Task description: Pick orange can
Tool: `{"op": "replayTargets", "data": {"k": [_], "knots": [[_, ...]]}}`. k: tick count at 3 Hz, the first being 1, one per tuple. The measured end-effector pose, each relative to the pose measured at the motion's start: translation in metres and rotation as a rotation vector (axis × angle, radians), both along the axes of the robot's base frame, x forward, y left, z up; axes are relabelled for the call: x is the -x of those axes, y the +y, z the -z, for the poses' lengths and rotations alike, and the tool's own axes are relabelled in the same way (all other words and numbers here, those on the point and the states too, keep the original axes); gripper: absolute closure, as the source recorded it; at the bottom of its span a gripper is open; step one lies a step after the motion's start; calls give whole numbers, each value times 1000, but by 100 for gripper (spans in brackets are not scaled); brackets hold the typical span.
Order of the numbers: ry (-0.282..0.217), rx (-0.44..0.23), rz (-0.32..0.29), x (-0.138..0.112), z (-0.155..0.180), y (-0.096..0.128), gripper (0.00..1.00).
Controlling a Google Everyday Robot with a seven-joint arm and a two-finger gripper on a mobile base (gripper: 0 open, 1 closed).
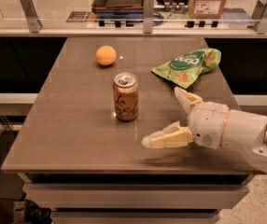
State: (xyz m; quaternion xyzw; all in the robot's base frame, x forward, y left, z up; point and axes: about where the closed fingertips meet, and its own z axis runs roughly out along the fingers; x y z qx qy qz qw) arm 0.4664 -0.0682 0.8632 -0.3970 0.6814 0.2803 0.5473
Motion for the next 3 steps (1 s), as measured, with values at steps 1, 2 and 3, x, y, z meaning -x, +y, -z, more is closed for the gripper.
{"op": "replayTargets", "data": {"k": [1, 2, 3], "knots": [[-1, -8, -3, -19, 12, 12, 0], [12, -16, -4, -33, 19, 26, 0], [15, -25, -17, -46, 19, 42, 0]]}}
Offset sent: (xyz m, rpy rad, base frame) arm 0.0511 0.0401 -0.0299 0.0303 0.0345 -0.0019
